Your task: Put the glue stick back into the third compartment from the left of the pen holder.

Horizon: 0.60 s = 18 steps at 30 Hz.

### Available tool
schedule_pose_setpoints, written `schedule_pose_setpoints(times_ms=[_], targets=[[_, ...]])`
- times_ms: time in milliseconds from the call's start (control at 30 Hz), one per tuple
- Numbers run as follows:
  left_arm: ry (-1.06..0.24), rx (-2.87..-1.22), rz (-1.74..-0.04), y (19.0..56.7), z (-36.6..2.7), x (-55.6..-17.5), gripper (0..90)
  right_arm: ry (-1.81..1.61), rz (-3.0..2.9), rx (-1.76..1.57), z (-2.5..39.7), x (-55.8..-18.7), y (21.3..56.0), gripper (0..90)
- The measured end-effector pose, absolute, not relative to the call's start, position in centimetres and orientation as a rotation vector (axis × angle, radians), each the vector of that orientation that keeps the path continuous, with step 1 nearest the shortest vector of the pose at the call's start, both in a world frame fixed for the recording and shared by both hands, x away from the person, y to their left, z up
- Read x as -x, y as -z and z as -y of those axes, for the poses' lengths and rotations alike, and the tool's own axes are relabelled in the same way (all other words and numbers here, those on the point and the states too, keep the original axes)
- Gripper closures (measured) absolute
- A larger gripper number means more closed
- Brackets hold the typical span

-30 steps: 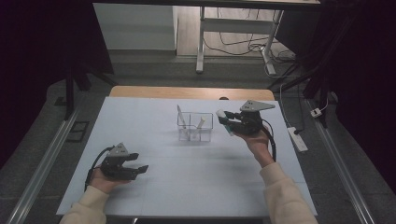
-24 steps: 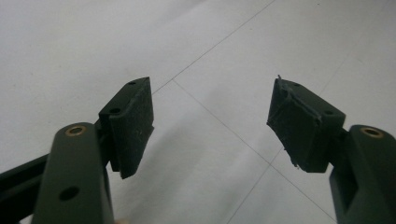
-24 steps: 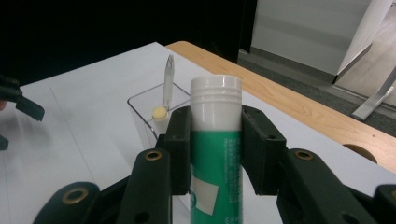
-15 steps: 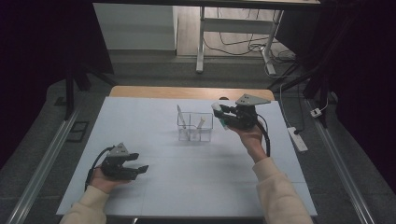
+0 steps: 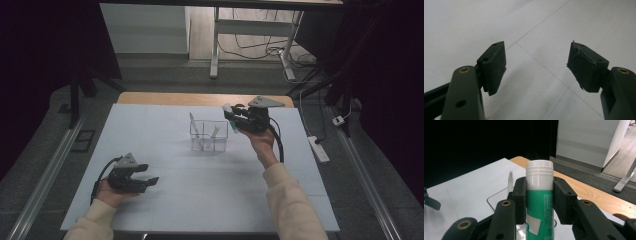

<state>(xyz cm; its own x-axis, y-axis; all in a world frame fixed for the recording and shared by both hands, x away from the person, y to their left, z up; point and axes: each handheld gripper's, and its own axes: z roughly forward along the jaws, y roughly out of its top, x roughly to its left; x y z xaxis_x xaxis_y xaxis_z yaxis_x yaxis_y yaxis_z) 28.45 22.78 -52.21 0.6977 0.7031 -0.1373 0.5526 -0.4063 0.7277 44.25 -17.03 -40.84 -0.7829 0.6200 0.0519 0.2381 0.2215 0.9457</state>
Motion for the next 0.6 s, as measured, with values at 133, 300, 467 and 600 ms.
schedule_pose_setpoints(times_ms=[133,300,467,600], targets=[[-0.244,-2.118,-0.956,52.2,-22.9,-28.4,31.1,-1.594,-2.165,-0.802,16.6,-44.6,41.1,65.0],[-0.245,-2.114,-0.961,52.3,-22.9,-28.3,31.0,-1.591,-2.173,-0.800,16.2,-44.8,41.3,65.0],[-0.243,-2.107,-0.971,52.3,-23.1,-28.2,31.0,-1.594,-2.177,-0.798,15.8,-45.0,41.4,65.0],[-0.237,-2.103,-0.977,52.3,-23.2,-28.1,30.9,-1.602,-2.180,-0.797,15.6,-45.4,41.4,65.0]])
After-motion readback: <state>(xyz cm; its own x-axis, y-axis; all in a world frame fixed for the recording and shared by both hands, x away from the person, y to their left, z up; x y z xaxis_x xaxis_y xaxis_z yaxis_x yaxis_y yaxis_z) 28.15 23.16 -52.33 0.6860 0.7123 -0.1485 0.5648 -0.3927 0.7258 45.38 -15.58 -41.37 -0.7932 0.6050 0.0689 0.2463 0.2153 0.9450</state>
